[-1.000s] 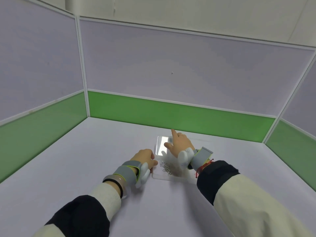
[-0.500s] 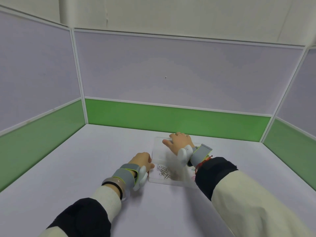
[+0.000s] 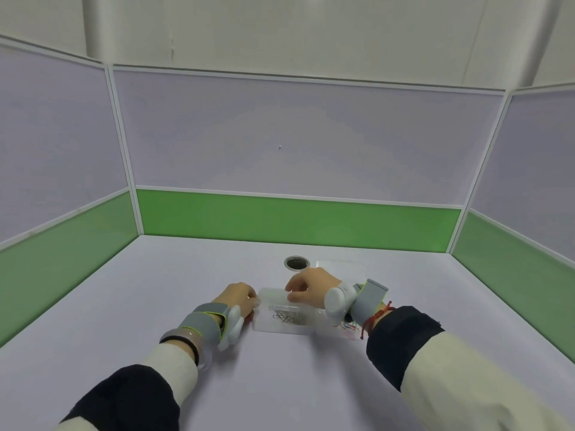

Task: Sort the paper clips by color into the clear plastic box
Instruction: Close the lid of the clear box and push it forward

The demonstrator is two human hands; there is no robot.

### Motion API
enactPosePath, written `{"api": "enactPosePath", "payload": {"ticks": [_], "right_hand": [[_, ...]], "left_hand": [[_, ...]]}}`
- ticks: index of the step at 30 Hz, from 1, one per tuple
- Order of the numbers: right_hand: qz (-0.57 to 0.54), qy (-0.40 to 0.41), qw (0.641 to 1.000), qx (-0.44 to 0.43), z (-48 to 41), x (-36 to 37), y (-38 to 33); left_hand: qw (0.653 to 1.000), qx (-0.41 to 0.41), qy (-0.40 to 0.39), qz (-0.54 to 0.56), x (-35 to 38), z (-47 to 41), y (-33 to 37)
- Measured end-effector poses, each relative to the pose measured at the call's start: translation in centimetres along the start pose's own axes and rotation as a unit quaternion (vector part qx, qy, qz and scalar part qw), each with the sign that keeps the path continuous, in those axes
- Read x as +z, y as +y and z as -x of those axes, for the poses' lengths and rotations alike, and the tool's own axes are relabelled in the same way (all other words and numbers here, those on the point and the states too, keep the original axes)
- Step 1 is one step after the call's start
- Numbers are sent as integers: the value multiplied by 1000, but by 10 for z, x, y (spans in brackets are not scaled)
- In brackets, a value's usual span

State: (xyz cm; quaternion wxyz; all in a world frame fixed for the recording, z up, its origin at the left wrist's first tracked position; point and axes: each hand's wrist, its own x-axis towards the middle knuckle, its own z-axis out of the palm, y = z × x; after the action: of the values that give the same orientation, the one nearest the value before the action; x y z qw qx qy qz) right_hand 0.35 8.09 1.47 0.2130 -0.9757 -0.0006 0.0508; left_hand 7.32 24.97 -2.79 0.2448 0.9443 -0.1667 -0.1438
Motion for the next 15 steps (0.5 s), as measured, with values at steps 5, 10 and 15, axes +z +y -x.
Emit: {"api": "enactPosePath", "payload": {"ticks": [5, 10, 15], "right_hand": [[-4, 2, 1000, 0, 0, 3, 9], [24, -23, 999, -8, -2, 9, 15], [37, -20, 999, -31, 0, 14, 19]], "left_hand": [[999, 4, 34, -21, -20, 3, 4], [988, 136, 11, -74, -6, 2, 35], [983, 129, -41, -126, 9, -7, 38]]}}
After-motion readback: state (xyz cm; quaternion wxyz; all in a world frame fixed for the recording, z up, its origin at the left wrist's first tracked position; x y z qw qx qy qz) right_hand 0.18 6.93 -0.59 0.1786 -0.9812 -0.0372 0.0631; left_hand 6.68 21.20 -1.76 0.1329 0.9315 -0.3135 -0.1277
